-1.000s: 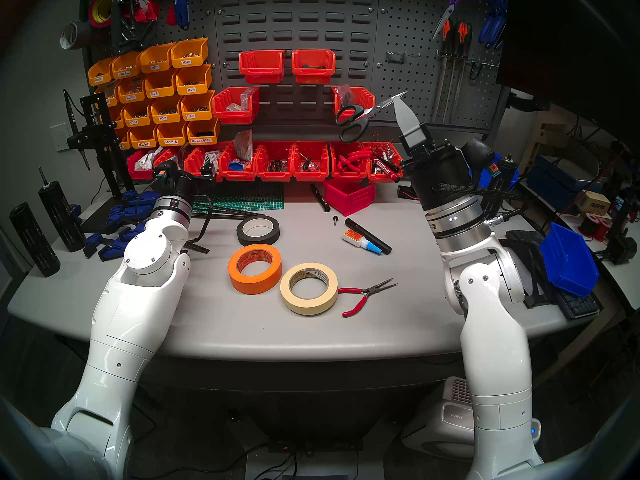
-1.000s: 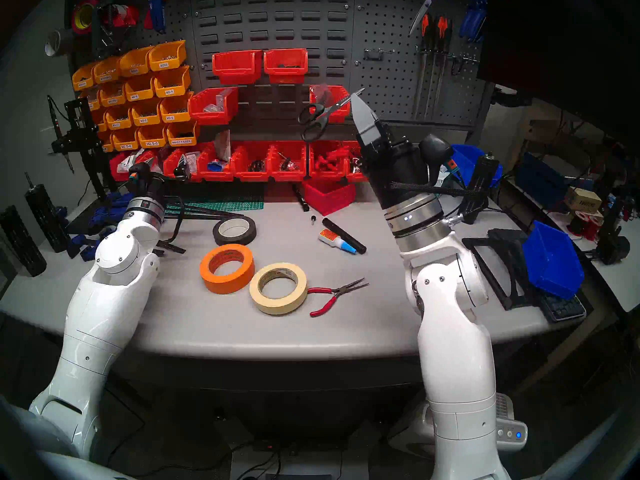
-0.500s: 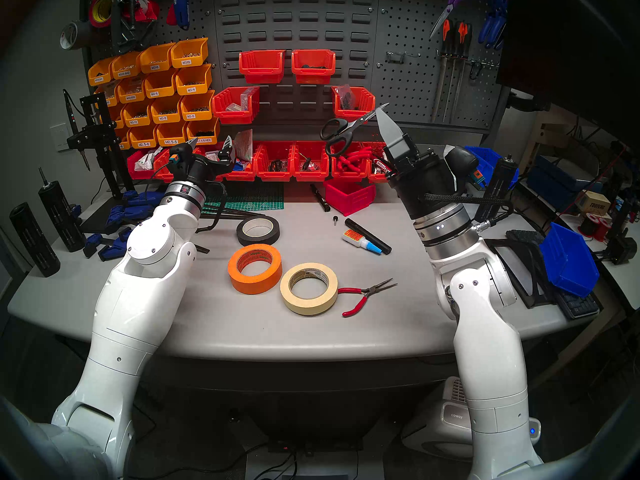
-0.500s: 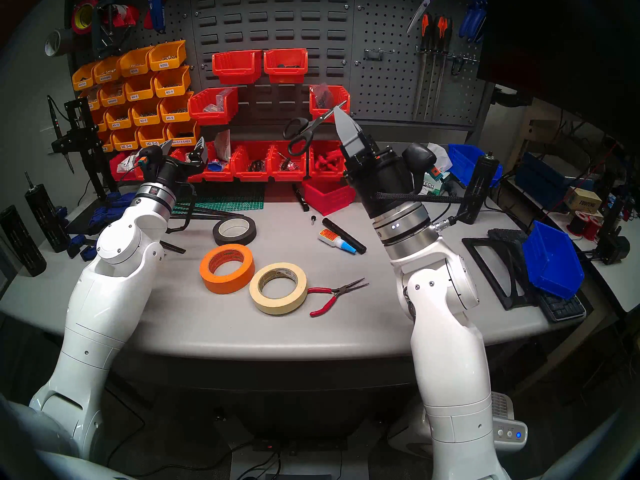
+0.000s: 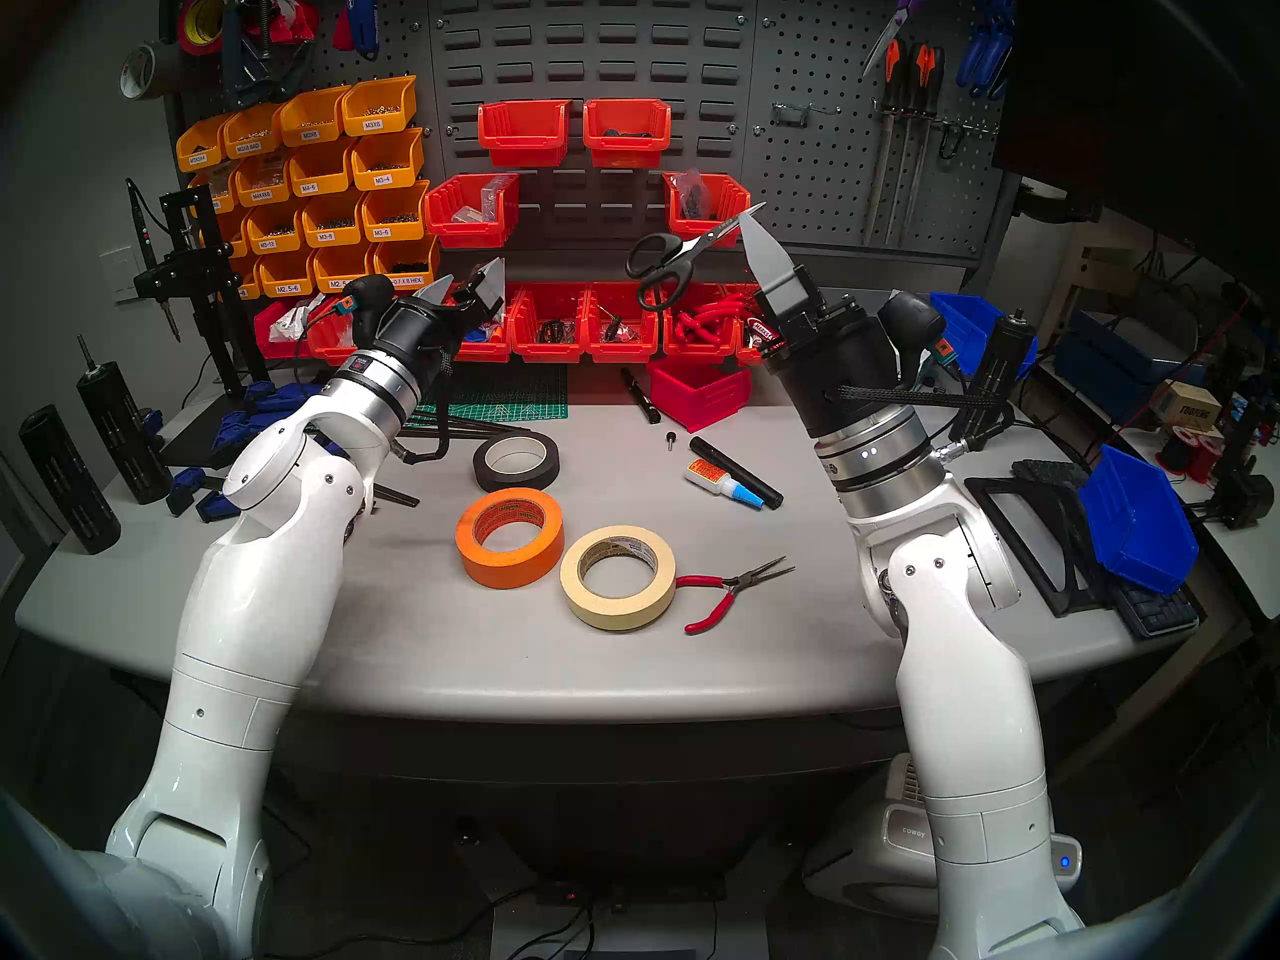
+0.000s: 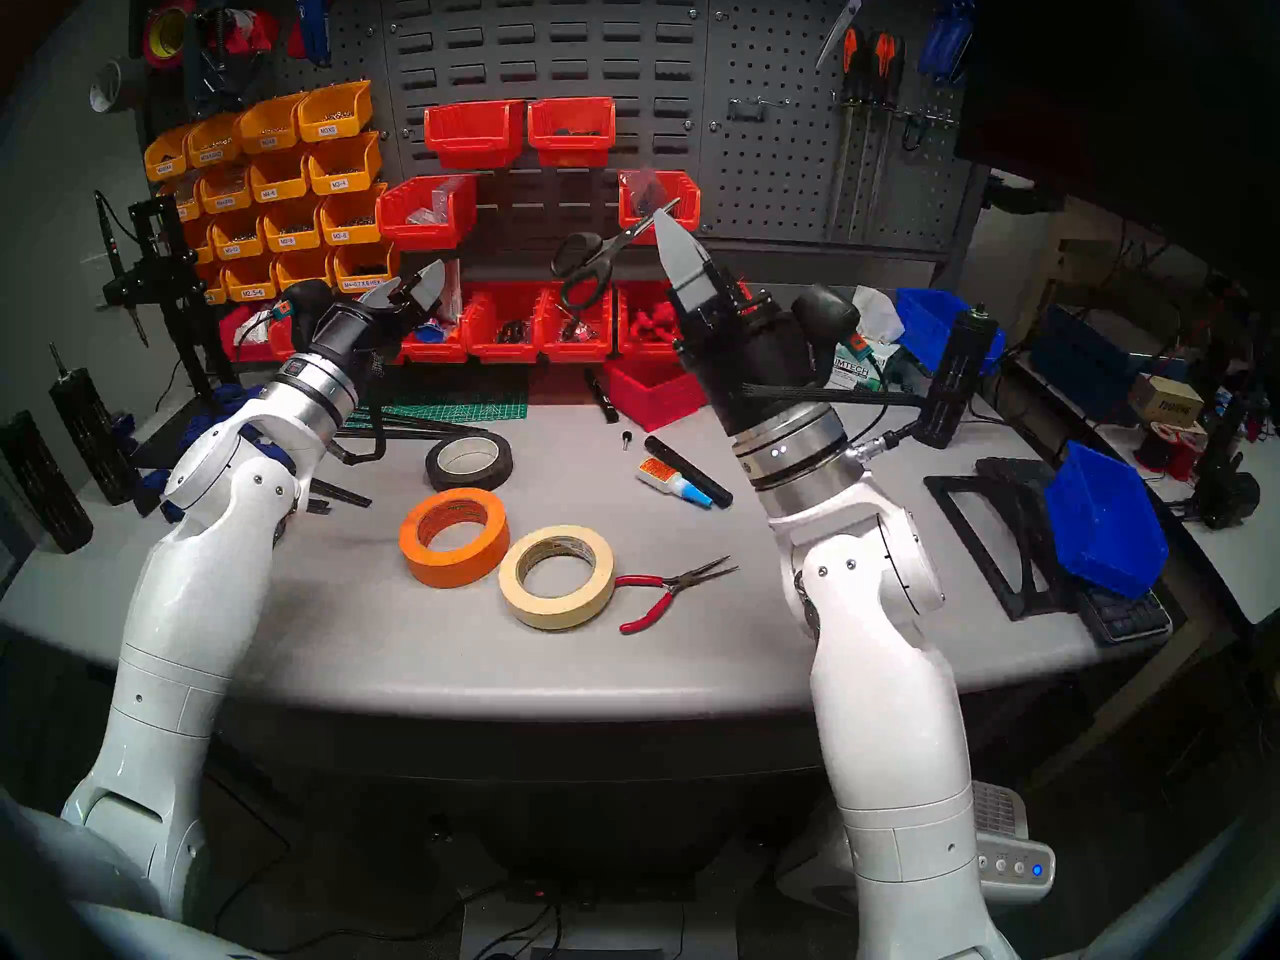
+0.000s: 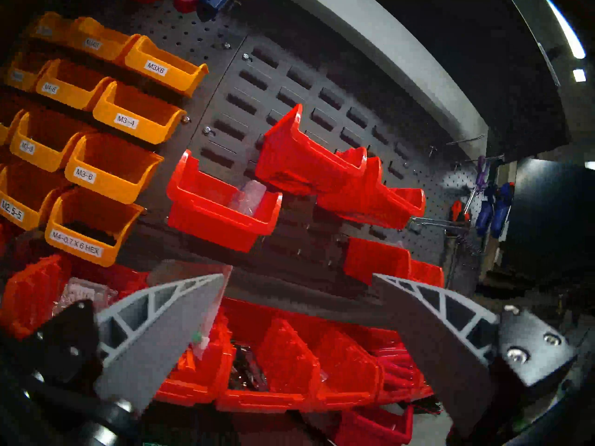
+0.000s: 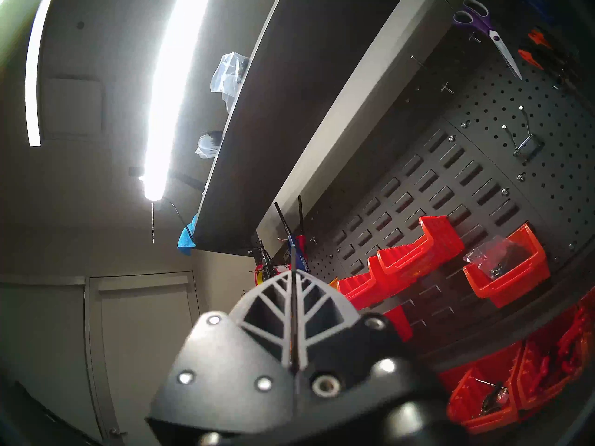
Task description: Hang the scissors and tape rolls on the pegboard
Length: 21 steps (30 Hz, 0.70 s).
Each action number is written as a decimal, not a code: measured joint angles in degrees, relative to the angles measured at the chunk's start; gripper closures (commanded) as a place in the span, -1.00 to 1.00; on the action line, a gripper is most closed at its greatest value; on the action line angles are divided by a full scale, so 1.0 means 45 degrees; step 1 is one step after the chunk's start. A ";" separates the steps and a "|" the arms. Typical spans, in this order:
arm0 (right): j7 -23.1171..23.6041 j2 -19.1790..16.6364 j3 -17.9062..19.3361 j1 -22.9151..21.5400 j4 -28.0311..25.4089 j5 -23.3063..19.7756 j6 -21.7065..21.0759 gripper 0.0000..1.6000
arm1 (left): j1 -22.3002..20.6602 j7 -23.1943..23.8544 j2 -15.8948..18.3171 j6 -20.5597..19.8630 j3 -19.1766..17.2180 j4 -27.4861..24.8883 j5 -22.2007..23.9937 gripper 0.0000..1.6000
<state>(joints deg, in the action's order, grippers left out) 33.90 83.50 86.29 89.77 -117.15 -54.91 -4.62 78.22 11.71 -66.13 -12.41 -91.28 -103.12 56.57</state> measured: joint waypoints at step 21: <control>0.0006 0.0451 -0.0805 -0.0678 0.0618 -0.0130 0.0206 1.00 | -0.0094 0.1123 -0.0620 -0.4705 -0.0924 -0.0275 0.5935 -1.00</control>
<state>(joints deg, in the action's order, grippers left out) 33.92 85.53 82.67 86.72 -114.37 -55.50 -3.69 77.80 16.76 -68.92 -33.58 -95.44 -104.36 83.27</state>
